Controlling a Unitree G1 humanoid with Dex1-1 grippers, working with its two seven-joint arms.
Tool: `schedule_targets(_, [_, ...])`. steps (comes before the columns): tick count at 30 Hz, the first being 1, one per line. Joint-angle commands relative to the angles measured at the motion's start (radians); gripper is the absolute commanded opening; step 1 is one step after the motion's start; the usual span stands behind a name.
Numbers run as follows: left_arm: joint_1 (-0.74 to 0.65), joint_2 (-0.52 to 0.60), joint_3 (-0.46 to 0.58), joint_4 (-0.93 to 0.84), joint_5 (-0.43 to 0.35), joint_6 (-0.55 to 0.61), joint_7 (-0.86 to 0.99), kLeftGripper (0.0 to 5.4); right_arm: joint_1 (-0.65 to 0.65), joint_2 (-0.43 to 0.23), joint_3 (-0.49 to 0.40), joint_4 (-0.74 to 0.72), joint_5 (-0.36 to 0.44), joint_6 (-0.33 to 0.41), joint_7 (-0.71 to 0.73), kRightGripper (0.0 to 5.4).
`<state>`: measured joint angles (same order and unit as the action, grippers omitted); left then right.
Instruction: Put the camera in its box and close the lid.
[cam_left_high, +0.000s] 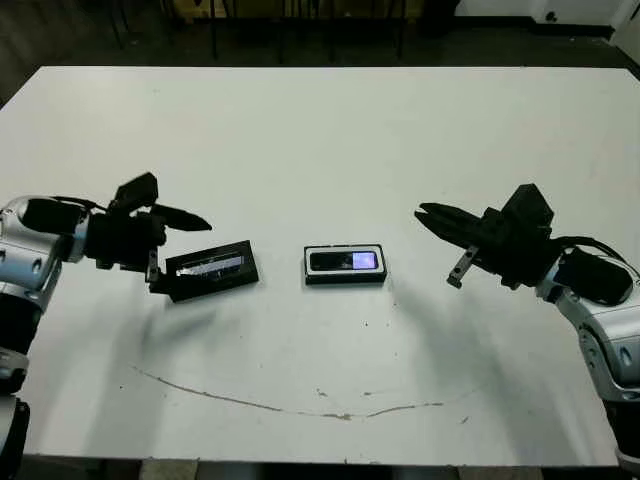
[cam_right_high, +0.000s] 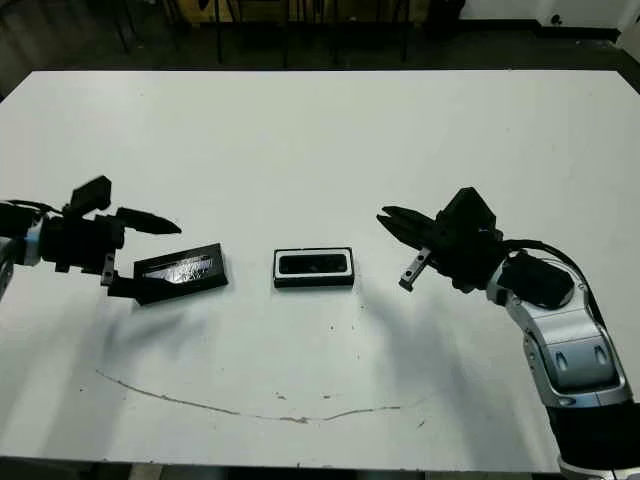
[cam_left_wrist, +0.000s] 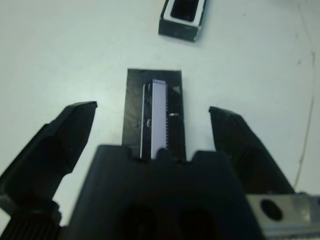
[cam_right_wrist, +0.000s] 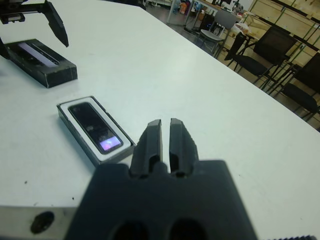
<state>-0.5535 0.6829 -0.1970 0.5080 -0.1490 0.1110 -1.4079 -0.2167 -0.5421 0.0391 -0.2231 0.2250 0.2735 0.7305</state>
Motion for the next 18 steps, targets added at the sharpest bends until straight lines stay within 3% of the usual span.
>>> schedule_targets(1, [-0.011,-0.021,-0.028,0.042,0.038,-0.029,0.003,5.38,0.003,-0.016,0.007,0.014,-0.002,0.009,0.020,0.00])
schedule_targets(18, [-0.010,-0.021,-0.033,0.158,0.109,-0.092,0.017,5.38,0.013,-0.020,0.011,0.007,-0.006,0.039,0.023,0.00])
